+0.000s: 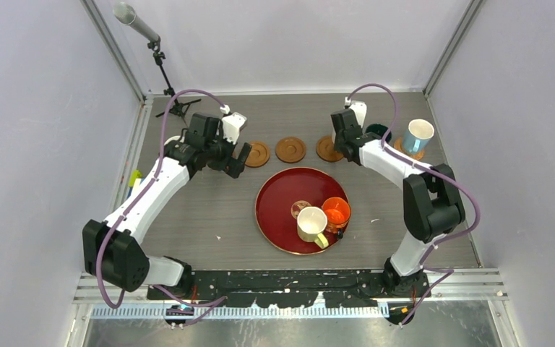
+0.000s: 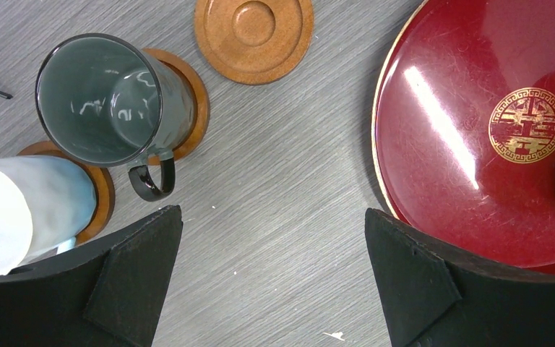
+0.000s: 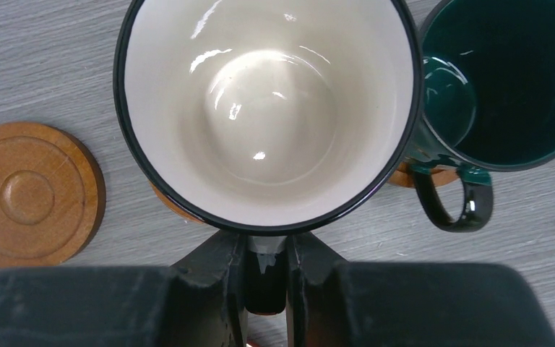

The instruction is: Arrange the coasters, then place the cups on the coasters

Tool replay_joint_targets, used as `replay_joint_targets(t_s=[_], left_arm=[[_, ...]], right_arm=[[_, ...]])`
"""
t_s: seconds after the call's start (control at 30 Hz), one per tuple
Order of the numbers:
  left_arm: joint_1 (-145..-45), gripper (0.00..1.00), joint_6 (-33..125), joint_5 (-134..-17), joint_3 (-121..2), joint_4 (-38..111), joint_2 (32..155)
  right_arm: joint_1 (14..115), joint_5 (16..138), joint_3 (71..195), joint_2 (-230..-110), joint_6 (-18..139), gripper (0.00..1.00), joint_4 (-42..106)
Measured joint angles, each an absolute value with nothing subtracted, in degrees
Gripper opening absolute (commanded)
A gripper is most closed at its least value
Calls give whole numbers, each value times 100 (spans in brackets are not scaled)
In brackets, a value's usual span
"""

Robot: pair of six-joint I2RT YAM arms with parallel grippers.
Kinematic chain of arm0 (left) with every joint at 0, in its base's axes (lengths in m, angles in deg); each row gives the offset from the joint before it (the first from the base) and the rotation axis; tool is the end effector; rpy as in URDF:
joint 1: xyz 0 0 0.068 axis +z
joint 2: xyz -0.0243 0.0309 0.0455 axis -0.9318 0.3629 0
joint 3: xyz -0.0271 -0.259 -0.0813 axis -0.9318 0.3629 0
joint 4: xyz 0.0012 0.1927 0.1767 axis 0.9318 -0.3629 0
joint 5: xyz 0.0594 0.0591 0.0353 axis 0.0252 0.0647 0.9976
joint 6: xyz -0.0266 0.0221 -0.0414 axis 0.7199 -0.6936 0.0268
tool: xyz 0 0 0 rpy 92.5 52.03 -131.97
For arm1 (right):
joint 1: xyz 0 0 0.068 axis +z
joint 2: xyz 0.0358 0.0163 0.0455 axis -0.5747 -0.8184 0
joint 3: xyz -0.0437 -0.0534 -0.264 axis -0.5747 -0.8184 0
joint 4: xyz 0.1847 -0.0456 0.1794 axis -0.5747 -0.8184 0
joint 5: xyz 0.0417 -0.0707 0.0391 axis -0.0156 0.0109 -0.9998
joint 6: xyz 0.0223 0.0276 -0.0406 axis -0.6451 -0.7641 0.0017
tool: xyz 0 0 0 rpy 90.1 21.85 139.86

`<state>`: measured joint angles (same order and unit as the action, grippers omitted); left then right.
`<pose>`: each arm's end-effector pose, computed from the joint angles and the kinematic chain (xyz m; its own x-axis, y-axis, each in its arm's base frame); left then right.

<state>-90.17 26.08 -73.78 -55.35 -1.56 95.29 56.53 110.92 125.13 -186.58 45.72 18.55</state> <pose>0.2687 -0.1099 0.3131 -0.5946 0.3857 -0.7055 0.5272 0.8495 0.0201 0.3536 0.1222 0.2315 -0.6147 0.1098 -0.7811 0.2026 0.9790 -0.0219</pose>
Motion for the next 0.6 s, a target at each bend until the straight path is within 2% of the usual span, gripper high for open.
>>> replay_joint_targets(t_s=[0.6], left_arm=[[-9017, 100, 2610, -7380, -5535, -156, 9540]], right_arm=[[5917, 11186, 12563, -19244, 4288, 1, 2229]])
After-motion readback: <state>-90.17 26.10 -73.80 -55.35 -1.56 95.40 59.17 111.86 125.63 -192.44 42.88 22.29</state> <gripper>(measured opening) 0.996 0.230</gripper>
